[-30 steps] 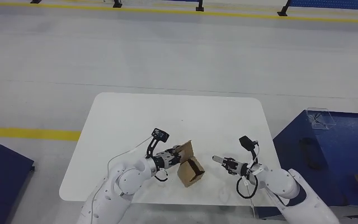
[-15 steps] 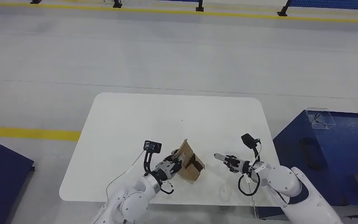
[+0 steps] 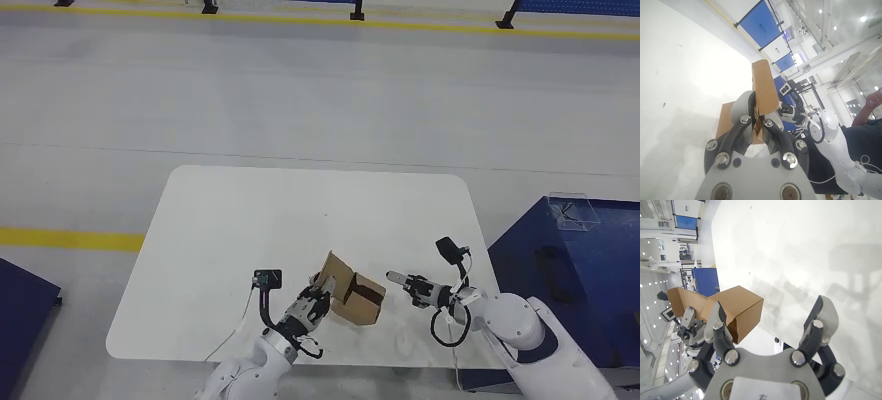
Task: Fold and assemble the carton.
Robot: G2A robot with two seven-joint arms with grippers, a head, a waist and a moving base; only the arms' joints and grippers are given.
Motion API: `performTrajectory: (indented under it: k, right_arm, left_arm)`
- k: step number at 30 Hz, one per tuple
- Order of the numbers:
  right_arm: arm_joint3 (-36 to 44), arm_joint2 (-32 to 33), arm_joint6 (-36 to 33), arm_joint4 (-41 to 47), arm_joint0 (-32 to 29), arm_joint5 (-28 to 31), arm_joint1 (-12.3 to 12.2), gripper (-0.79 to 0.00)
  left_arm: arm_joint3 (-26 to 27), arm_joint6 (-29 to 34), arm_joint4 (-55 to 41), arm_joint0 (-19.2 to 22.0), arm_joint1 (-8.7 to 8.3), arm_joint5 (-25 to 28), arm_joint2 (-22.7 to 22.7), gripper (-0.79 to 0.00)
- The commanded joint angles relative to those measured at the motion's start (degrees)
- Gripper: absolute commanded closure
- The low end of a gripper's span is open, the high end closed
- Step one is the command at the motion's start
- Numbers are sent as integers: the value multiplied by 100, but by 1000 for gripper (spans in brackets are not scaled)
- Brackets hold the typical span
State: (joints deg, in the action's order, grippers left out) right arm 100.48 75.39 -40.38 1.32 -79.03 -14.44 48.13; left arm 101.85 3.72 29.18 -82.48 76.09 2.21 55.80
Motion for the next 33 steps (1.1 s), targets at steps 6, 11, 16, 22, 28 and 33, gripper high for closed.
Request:
performTrajectory:
  k: [6, 11, 16, 22, 28, 33]
  right_arm:
    - [18, 160, 253, 26, -192, 139, 13, -785]
    - [61, 280, 260, 39, -302, 130, 14, -785]
    - [40, 280, 272, -9, -331, 75, 30, -785]
    - [13, 185, 237, -182, -266, -117, 55, -785]
    - [-131, -84, 192, -571, -19, -646, 98, -785]
    - [-262, -535, 236, -1120, 302, -1084, 169, -785]
  left_arm:
    - [36, -764, -342, -36, 95, -272, -55, 0]
    - [-427, -1456, -1282, 88, 284, -293, -319, 0]
    - [-1311, -2049, -1336, 396, 445, -229, -575, 0]
    - [-1935, -2094, -1564, 673, 595, -203, -766, 0]
    - [-1694, -1968, -1309, 539, 588, -156, -714, -785]
    - [-1216, -1724, -487, 300, 500, -87, -683, -785]
